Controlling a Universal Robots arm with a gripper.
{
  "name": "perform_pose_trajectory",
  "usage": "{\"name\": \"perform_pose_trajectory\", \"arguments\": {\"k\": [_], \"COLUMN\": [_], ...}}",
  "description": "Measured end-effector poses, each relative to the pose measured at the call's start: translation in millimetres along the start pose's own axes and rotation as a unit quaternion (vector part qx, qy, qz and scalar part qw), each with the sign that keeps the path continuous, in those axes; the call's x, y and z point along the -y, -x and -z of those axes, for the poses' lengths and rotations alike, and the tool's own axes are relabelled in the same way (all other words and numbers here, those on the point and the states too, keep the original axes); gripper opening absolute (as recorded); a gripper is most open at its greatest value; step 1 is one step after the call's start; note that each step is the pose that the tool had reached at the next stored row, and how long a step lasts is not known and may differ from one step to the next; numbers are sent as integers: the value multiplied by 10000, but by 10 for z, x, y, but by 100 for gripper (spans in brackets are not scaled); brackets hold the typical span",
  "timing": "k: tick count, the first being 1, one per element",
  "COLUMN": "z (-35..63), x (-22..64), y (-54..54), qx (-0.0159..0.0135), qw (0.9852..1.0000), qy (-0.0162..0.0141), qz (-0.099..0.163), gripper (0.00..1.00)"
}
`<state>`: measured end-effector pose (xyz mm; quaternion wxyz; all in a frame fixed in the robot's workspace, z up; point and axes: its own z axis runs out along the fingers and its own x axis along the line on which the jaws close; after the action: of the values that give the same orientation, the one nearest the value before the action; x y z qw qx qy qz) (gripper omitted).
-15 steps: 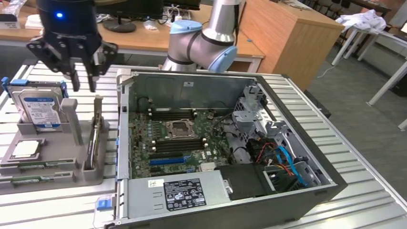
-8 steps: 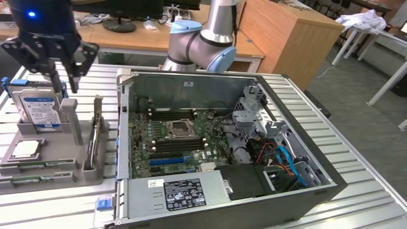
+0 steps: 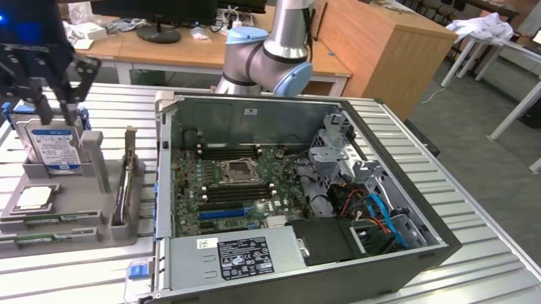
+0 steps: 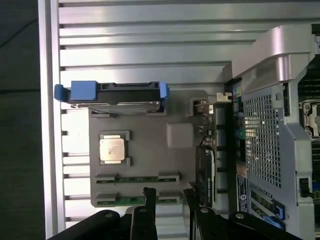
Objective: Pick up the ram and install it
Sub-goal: 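Reach for the ram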
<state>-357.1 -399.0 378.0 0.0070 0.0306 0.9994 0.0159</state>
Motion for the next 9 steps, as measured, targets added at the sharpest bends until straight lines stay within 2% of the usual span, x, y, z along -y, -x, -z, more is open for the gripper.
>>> {"name": "perform_pose_trajectory", "arguments": {"k": [5,9], "z": [-11,-11], "x": [15,17], "y": [-222,-253], "qx": [0,0], "qw": [10000,10000], "qy": [-5,-4], "qz": [4,9], "gripper": [35,35]}}
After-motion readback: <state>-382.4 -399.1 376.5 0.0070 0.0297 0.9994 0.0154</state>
